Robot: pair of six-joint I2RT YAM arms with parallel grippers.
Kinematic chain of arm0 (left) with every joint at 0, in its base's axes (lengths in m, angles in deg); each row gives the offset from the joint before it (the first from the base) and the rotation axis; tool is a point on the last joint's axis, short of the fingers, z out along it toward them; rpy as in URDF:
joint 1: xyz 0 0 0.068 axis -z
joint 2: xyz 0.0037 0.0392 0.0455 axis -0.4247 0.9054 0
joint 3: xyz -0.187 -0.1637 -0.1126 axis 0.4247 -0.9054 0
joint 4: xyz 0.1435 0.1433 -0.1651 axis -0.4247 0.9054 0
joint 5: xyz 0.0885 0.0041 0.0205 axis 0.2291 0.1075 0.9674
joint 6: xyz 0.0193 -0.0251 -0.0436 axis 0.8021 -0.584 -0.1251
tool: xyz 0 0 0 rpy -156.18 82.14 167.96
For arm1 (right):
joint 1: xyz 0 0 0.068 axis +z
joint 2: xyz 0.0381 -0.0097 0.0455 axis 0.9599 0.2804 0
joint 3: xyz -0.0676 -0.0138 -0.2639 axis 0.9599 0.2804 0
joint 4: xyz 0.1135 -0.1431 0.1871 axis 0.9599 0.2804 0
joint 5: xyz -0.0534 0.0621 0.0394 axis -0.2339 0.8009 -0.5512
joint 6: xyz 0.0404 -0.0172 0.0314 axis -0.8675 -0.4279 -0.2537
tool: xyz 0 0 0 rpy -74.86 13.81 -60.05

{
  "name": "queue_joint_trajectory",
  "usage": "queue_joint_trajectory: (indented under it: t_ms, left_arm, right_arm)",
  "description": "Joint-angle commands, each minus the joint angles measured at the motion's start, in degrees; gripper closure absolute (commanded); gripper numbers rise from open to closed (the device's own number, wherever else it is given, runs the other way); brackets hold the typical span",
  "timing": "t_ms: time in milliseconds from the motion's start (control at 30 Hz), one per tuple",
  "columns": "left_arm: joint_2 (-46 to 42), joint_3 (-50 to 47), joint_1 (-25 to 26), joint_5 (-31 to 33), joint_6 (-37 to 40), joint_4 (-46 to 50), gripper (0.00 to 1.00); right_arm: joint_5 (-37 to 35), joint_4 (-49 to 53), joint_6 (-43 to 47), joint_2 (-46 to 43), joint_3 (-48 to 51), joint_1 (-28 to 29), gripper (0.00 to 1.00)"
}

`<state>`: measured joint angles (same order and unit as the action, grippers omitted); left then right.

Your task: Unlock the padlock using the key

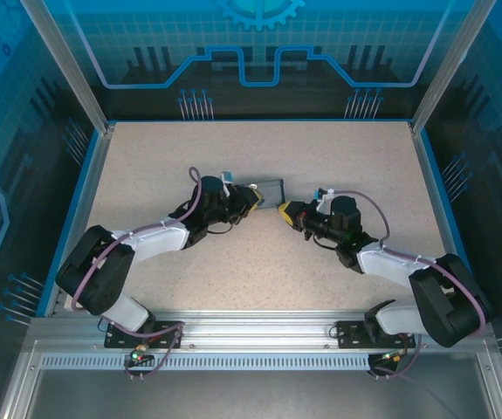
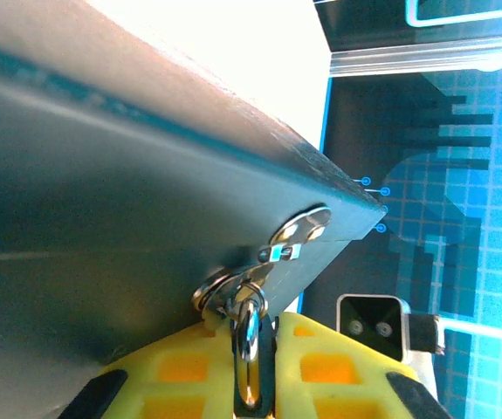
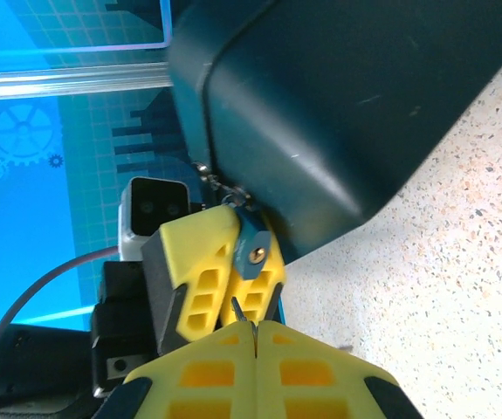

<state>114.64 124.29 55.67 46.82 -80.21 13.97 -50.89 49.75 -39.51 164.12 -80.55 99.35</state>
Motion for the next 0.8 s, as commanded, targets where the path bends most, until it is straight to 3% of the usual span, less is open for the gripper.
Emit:
queue_joint_trajectory:
  t_ms: [0,333,767]
  left_arm:
    - [0.71,1.15,-0.52,-2.49,-0.04,-2.51,1.0]
    - [6.54,-2.12,-1.51,-5.4,-7.52,-15.7,1.0]
    - [7.27,-3.03,-1.63,-5.51,-9.1,-18.65,1.0]
  right_arm:
    - [-0.95,-1.94,0.63,-0.87,0.95,1.04,1.0]
    - [-1.72,-3.67,0.74,1.79,0.78,2.64,1.0]
    - [-4.25,-10.52,-0.74,7.46,1.64,2.48,1.0]
